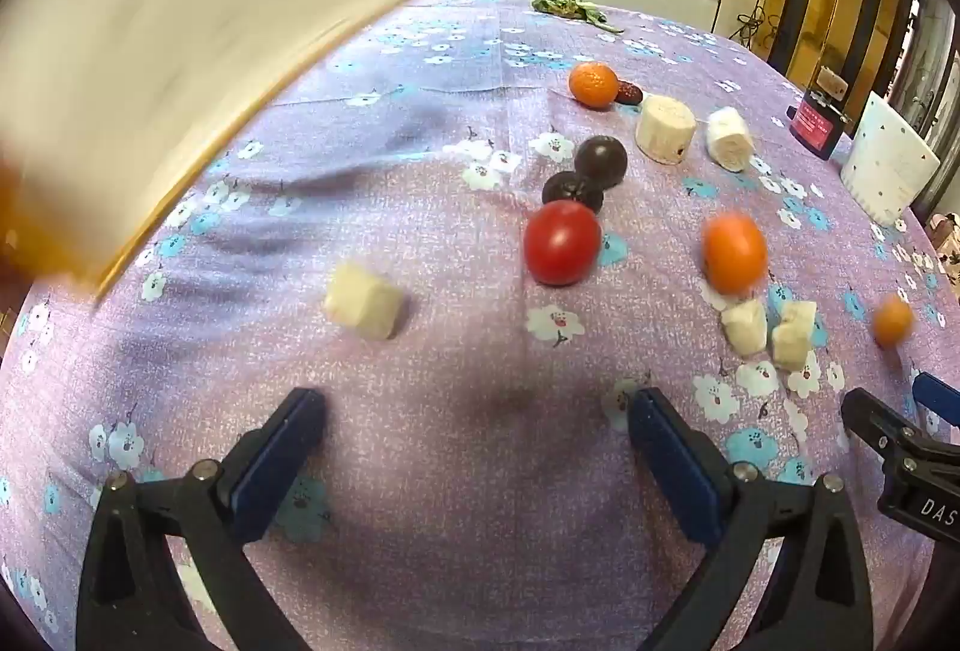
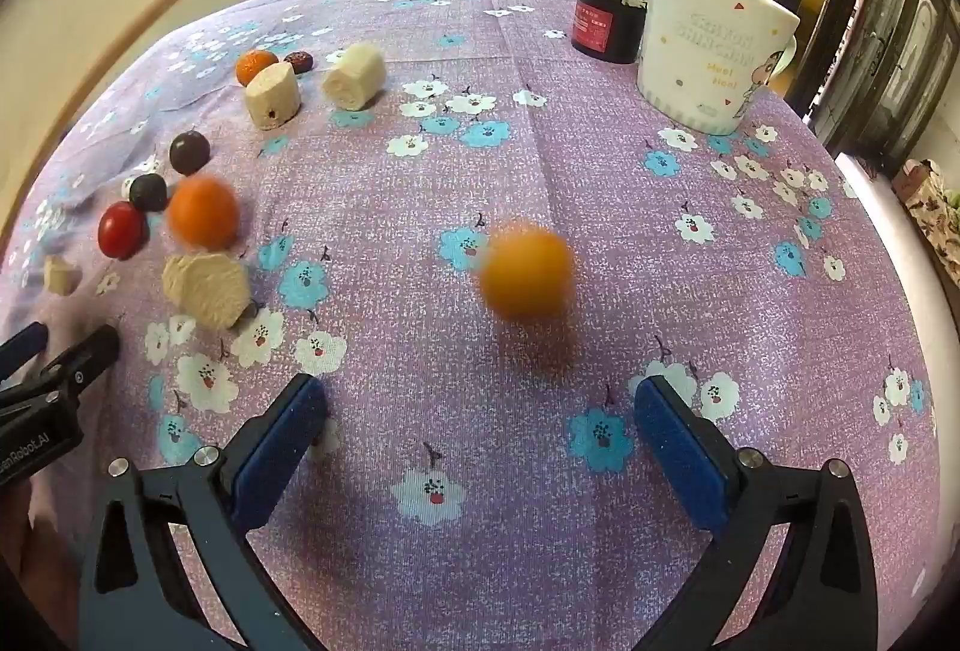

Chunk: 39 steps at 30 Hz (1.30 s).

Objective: Organize fruits

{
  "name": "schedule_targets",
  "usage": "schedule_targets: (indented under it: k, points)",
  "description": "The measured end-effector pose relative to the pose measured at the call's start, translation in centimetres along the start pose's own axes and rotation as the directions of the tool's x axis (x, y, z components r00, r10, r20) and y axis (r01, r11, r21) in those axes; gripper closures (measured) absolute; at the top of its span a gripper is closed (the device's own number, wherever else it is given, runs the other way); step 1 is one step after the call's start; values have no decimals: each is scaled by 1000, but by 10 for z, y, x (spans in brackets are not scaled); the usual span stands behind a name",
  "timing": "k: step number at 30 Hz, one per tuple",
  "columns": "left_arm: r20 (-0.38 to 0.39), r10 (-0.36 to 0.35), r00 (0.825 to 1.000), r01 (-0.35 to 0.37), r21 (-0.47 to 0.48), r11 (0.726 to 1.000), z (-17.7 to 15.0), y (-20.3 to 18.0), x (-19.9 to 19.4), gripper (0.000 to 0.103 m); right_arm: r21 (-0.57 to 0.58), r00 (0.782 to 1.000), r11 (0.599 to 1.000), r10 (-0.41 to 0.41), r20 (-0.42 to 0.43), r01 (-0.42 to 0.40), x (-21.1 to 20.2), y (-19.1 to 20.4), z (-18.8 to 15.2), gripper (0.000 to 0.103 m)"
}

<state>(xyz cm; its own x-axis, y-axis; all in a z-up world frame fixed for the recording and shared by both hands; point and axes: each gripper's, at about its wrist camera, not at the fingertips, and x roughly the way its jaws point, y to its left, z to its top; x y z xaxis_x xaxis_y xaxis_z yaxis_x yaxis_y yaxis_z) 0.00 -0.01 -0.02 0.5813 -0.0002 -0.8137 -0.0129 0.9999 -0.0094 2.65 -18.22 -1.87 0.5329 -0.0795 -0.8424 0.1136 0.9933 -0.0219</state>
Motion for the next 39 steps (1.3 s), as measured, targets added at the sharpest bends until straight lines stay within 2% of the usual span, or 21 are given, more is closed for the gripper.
schedule_targets:
  k: [39]
  points:
    - [9,10,1000,-10,-12,1000,1,0,1,0,3,1000,1000,-2,7,2,0,0,0,0]
